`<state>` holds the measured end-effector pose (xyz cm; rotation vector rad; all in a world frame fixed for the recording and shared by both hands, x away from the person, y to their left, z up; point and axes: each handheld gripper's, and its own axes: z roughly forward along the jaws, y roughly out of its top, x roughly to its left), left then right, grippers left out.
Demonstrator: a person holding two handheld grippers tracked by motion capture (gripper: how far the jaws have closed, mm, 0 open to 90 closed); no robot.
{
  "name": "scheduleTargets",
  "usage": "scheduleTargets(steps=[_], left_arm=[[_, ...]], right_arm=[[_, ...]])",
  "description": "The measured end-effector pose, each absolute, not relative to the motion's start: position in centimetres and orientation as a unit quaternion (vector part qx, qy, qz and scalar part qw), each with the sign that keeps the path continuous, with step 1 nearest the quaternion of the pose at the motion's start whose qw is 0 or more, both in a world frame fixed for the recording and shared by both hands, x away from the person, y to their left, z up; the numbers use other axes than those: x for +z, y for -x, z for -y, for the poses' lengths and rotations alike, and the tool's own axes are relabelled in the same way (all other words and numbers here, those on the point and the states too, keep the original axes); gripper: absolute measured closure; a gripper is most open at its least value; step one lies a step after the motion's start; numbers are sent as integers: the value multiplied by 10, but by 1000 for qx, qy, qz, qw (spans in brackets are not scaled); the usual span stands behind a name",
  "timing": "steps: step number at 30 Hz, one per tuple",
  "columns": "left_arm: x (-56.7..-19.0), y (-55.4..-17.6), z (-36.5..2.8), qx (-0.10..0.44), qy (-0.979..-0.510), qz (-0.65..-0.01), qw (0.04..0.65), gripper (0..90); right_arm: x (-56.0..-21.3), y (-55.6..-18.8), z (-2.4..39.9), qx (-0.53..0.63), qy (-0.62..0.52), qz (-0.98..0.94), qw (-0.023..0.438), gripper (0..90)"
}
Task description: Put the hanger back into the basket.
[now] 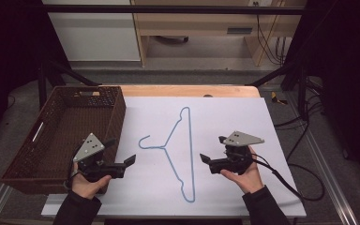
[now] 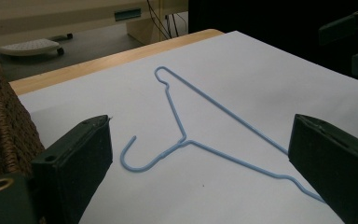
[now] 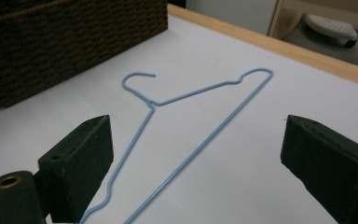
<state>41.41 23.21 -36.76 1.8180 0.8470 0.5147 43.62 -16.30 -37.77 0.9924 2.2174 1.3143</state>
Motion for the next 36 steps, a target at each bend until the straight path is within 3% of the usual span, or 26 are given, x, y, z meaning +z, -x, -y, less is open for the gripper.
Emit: scheduleTargets(steps=[21, 36], left_arm=[[-370, -415, -229, 210, -755, -352, 512, 60], [-370, -414, -228, 210, -755, -352, 513, 63]], right_arm=[[-402, -462, 86, 417, -345, -826, 155, 218], [-437, -472, 50, 366, -349, -852, 137, 398]])
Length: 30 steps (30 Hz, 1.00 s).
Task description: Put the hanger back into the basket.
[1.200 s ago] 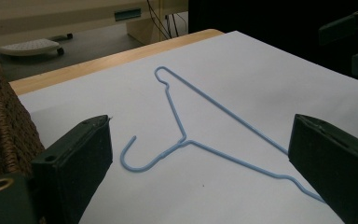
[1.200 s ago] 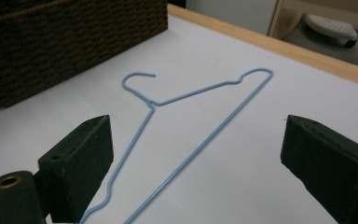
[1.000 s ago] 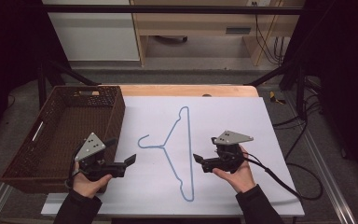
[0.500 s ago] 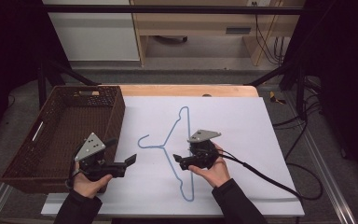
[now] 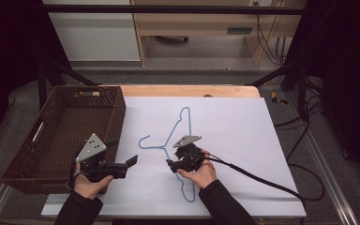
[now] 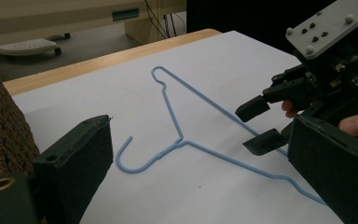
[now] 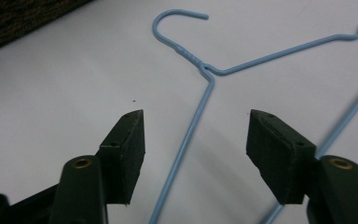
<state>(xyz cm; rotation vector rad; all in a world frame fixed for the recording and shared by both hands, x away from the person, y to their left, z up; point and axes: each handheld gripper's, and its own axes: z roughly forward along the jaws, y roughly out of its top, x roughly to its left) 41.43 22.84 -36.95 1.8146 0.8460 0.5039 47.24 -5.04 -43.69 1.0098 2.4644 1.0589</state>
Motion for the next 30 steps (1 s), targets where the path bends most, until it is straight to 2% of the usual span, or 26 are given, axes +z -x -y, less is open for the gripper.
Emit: scheduleTargets(steps=[3, 30], left_arm=[[-370, -415, -229, 209, -754, -354, 512, 64], [-371, -416, -228, 209, -757, -353, 508, 72]], right_arm=[[-442, -474, 48, 360, -355, -853, 131, 459], [-463, -479, 29, 275, -382, -875, 110, 754]])
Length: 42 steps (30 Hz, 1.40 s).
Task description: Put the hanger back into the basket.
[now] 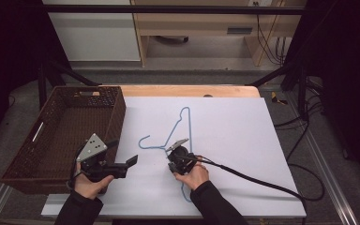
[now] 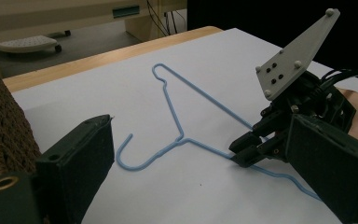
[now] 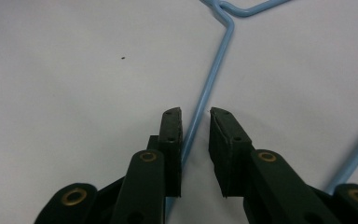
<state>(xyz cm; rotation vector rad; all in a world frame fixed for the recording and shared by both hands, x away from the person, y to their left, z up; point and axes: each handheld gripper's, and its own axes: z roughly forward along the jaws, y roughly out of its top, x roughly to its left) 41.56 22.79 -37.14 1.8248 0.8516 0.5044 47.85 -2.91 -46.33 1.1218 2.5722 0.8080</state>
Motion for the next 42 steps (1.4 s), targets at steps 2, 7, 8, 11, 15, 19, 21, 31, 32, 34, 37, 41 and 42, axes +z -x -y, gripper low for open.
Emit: scheduleTargets(steps=[2, 7, 8, 11, 15, 19, 21, 31, 32, 34, 37, 41, 42], left_arm=[[-372, -416, -228, 209, -758, -353, 507, 72], [-372, -415, -227, 207, -758, -355, 507, 72], [-372, -416, -227, 207, -758, -355, 506, 73], [-373, -416, -226, 207, -759, -355, 506, 73], [-373, -416, -226, 206, -759, -356, 505, 74], [-373, -416, -226, 207, -760, -355, 504, 74], [-373, -416, -226, 207, -759, -355, 504, 74], [-374, -417, -225, 206, -760, -357, 502, 74], [-374, -417, -225, 206, -760, -357, 502, 75], [-374, -416, -225, 207, -760, -356, 502, 75], [-373, -416, -225, 207, -760, -355, 503, 75], [-373, -416, -226, 207, -758, -358, 504, 75], [-373, -415, -226, 207, -758, -359, 504, 75]], right_arm=[[-463, -478, 29, 274, -386, -874, 110, 768], [-463, -479, 29, 272, -395, -871, 103, 817], [-463, -479, 29, 272, -394, -872, 103, 827], [-462, -479, 27, 269, -401, -870, 100, 845], [-461, -480, 26, 259, -410, -869, 98, 852], [-460, -480, 24, 256, -421, -865, 96, 855], [-460, -480, 24, 256, -423, -864, 95, 851], [-462, -476, 24, 260, -414, -865, 112, 855], [-462, -476, 24, 261, -416, -864, 112, 857], [-462, -475, 23, 261, -430, -858, 107, 860], [-461, -477, 24, 263, -441, -852, 100, 866], [-462, -476, 25, 269, -451, -845, 98, 872], [-462, -477, 25, 272, -450, -845, 97, 875]])
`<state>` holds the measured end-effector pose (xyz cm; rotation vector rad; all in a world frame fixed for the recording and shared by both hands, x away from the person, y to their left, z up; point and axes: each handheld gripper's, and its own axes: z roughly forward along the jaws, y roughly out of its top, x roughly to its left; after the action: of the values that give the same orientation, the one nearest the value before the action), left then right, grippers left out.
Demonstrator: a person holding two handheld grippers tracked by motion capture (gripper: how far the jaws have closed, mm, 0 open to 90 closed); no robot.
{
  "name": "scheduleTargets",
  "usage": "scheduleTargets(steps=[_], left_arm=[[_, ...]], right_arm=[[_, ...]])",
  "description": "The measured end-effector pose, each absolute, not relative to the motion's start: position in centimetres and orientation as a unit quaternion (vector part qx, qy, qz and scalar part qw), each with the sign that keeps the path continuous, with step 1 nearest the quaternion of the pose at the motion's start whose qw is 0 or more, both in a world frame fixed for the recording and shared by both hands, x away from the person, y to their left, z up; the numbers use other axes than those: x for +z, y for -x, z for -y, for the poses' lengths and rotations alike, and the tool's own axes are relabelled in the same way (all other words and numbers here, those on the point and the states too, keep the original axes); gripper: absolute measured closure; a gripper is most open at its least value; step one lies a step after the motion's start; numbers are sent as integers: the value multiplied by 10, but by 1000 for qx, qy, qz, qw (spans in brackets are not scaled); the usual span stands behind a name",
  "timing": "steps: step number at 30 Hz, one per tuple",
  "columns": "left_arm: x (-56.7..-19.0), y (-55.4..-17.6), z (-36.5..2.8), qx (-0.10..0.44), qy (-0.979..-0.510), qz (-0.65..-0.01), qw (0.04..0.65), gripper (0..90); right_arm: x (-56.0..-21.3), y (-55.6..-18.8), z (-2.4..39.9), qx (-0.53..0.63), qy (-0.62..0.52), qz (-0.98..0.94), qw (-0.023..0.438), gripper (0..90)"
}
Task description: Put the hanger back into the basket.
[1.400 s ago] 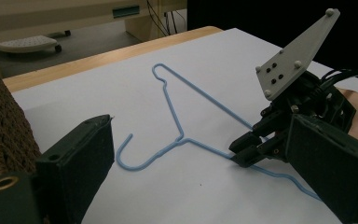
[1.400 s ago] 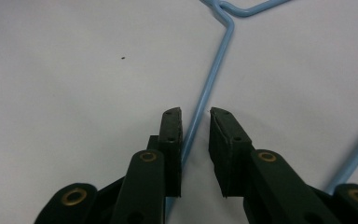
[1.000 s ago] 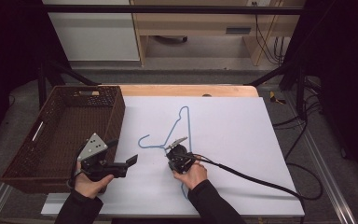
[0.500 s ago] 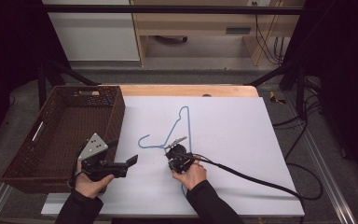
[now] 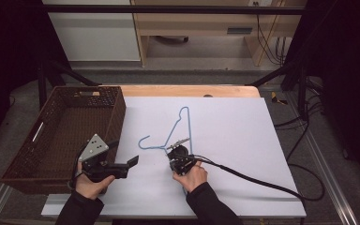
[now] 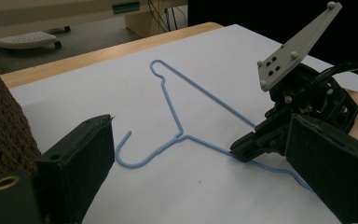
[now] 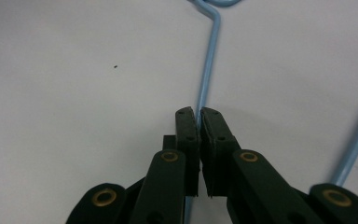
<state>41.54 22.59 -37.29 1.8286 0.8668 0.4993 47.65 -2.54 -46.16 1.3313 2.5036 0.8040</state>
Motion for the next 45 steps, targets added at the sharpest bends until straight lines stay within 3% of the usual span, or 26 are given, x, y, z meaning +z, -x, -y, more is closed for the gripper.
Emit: scheduleTargets(steps=[21, 30, 45], left_arm=[[-372, -411, -223, 209, -751, -364, 510, 72], [-391, -410, -211, 189, -762, -378, 490, 70], [-385, -409, -215, 196, -758, -369, 500, 70]], right_arm=[[-427, -478, 52, 336, -446, -827, 66, 879], [-422, -477, 61, 344, -445, -825, 59, 879], [-462, -473, 49, 292, -429, -852, 70, 877]])
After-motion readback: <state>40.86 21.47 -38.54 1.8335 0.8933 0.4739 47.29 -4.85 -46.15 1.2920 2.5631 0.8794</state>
